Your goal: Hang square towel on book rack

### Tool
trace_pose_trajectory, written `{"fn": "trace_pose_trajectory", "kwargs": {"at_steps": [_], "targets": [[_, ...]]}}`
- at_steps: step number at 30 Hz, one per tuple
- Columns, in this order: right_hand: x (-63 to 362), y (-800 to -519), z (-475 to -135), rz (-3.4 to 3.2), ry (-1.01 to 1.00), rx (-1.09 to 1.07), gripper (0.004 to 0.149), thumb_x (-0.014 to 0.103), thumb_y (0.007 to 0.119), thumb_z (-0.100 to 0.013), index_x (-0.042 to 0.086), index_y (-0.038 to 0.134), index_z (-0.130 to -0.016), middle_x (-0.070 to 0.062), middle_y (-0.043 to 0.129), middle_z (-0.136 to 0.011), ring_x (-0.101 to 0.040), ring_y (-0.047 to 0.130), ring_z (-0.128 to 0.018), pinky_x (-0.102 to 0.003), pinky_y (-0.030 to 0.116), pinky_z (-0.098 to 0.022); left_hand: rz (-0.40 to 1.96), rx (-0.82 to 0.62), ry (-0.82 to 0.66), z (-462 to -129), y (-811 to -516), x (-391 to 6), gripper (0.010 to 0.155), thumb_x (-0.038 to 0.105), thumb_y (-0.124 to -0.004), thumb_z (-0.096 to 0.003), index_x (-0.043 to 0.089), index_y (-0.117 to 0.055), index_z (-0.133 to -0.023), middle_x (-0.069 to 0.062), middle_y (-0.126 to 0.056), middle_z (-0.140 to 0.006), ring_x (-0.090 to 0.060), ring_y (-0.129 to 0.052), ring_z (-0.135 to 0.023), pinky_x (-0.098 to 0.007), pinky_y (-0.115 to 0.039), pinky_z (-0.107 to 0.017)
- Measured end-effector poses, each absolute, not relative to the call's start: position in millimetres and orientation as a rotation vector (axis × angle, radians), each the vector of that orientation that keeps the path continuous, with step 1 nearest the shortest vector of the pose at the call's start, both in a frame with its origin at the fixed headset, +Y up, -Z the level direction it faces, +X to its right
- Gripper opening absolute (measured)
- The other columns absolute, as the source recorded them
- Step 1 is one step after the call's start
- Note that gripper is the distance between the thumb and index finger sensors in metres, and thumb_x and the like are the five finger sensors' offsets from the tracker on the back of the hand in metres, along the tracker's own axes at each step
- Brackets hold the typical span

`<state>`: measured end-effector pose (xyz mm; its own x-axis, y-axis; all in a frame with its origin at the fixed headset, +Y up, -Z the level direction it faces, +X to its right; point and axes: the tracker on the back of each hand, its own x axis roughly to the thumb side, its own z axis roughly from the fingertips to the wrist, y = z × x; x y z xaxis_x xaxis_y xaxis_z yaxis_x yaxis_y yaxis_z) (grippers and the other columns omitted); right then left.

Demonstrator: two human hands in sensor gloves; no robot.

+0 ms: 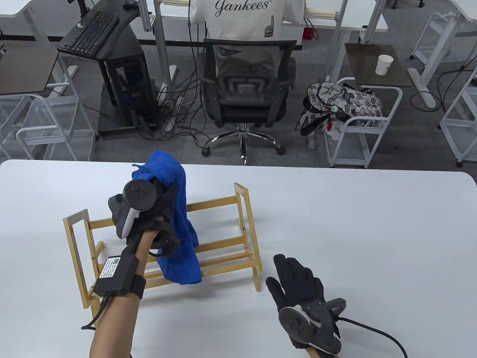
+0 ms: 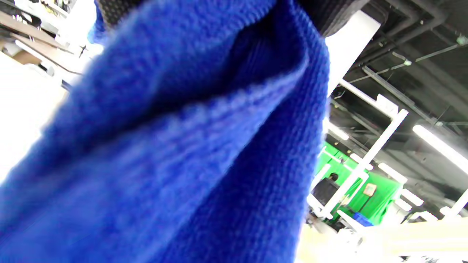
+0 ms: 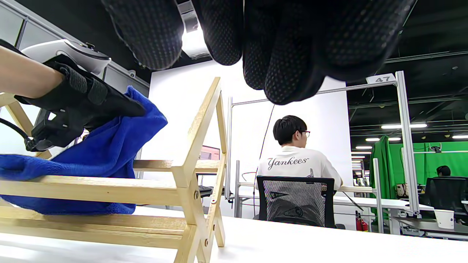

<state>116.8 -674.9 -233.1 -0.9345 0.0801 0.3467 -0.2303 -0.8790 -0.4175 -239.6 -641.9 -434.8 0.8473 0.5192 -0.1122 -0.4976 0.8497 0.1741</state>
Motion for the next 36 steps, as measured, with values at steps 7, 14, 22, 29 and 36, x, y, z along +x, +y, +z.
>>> {"fn": "trace_pose_trajectory", "kwargs": {"at_steps": [7, 14, 22, 29, 36], "targets": [[118.8, -673.9, -233.9, 2.864, -0.690, 0.464, 0.058, 0.038, 0.073, -0.063, 0.002, 0.061, -0.107, -0.029, 0.075, -0.097, -0.043, 0.087, -0.073, -0.052, 0.080, -0.046, 0.422, 0.079, 0.209, -453.4, -651.1, -240.7, 0.057, 0.053, -0.065, -0.0590, 0.033, -0.053, -0.112, 0.000, -0.082, -0.105, -0.033, -0.075, -0.101, -0.055, -0.064, -0.071], [119.1, -673.8, -234.4, 2.870, -0.683, 0.461, 0.058, 0.038, 0.073, -0.063, 0.002, 0.062, -0.107, -0.029, 0.076, -0.097, -0.043, 0.087, -0.073, -0.052, 0.080, -0.046, 0.359, -0.028, 0.284, -466.4, -662.3, -245.3, 0.058, 0.058, -0.064, -0.0577, 0.031, -0.062, -0.109, -0.003, -0.081, -0.107, -0.037, -0.069, -0.104, -0.060, -0.056, -0.073], [119.1, -674.5, -235.2, 2.878, -0.673, 0.462, 0.057, 0.038, 0.073, -0.063, 0.002, 0.063, -0.107, -0.029, 0.076, -0.097, -0.043, 0.087, -0.073, -0.052, 0.080, -0.046, 0.254, -0.136, 0.346, -472.5, -671.3, -250.1, 0.062, 0.064, -0.062, -0.0566, 0.027, -0.071, -0.105, -0.009, -0.075, -0.112, -0.042, -0.060, -0.106, -0.063, -0.049, -0.073], [118.7, -675.2, -235.5, 2.882, -0.664, 0.462, 0.057, 0.038, 0.073, -0.063, 0.002, 0.063, -0.107, -0.028, 0.076, -0.097, -0.043, 0.087, -0.073, -0.052, 0.080, -0.046, 0.104, -0.151, 0.402, -468.7, -669.7, -249.2, 0.069, 0.068, -0.056, -0.0557, 0.022, -0.076, -0.103, -0.012, -0.073, -0.113, -0.045, -0.057, -0.106, -0.064, -0.048, -0.073], [120.4, -675.3, -236.3, 2.883, -0.657, 0.449, 0.057, 0.038, 0.072, -0.063, 0.002, 0.063, -0.107, -0.029, 0.076, -0.097, -0.043, 0.087, -0.073, -0.053, 0.080, -0.046, 0.091, -0.073, 0.386, -455.2, -647.9, -247.3, 0.070, 0.068, -0.055, -0.0557, 0.022, -0.071, -0.106, -0.014, -0.072, -0.113, -0.045, -0.057, -0.106, -0.064, -0.049, -0.073]]}}
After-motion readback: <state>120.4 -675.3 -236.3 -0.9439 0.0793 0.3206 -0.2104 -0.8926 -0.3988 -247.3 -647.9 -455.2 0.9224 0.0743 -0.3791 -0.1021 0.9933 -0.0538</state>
